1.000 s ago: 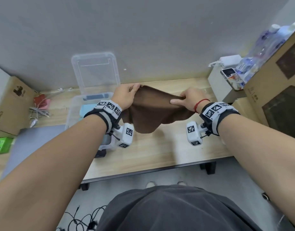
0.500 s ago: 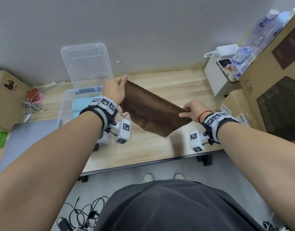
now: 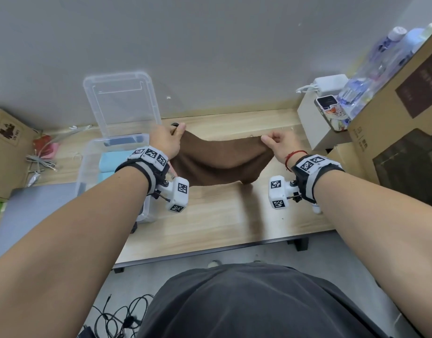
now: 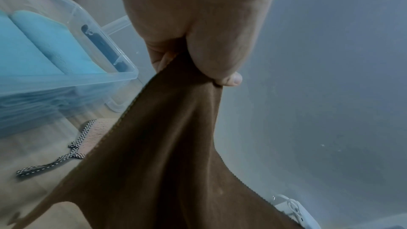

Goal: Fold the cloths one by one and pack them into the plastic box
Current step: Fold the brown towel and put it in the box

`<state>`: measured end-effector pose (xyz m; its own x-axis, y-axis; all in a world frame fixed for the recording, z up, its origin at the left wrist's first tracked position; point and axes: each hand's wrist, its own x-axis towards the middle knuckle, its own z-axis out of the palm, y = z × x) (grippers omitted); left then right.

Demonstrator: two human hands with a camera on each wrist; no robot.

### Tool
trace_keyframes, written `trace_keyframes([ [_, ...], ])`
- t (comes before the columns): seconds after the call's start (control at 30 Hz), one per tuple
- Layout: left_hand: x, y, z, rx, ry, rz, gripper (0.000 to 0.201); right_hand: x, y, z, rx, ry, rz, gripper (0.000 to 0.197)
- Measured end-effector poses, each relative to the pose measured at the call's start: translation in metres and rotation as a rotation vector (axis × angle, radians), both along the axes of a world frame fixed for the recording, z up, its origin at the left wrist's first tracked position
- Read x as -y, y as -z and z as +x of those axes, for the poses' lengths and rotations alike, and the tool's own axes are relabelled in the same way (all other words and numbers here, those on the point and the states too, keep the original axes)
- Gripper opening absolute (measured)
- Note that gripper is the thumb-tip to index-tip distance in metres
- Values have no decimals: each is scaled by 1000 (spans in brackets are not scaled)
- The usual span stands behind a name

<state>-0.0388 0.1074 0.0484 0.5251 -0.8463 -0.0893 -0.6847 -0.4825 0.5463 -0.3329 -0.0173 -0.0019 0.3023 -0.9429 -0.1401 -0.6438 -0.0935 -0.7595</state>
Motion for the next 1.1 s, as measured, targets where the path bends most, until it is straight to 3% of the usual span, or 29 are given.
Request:
trace_keyframes([
  [0.2,13,5,-3,-60,15,-15,55,16,-11,12,-17,29,-45,18],
  [0.3,20,8,-5,-174,14,-119,53,20,-29,16,21,174,-122,27],
  [0.4,27,4,-5,-229,-8,-258,50,27,-44,20,172,384,-219,25],
  [0.57,32,-3,-9,-290,-61,-350,53,31,-38,12,229,447,-225,23],
  [0.8,-3,41,-37,-502,-87,-186,49,-7,28,-24,87,416,-164,28],
  [0.97,-57,113,-54,-353,30,102,55,-56,99,-60,-130,291,13,30],
  [1.1,-101,155,-65,-337,100,265,55,-90,127,-80,-291,157,63,31],
])
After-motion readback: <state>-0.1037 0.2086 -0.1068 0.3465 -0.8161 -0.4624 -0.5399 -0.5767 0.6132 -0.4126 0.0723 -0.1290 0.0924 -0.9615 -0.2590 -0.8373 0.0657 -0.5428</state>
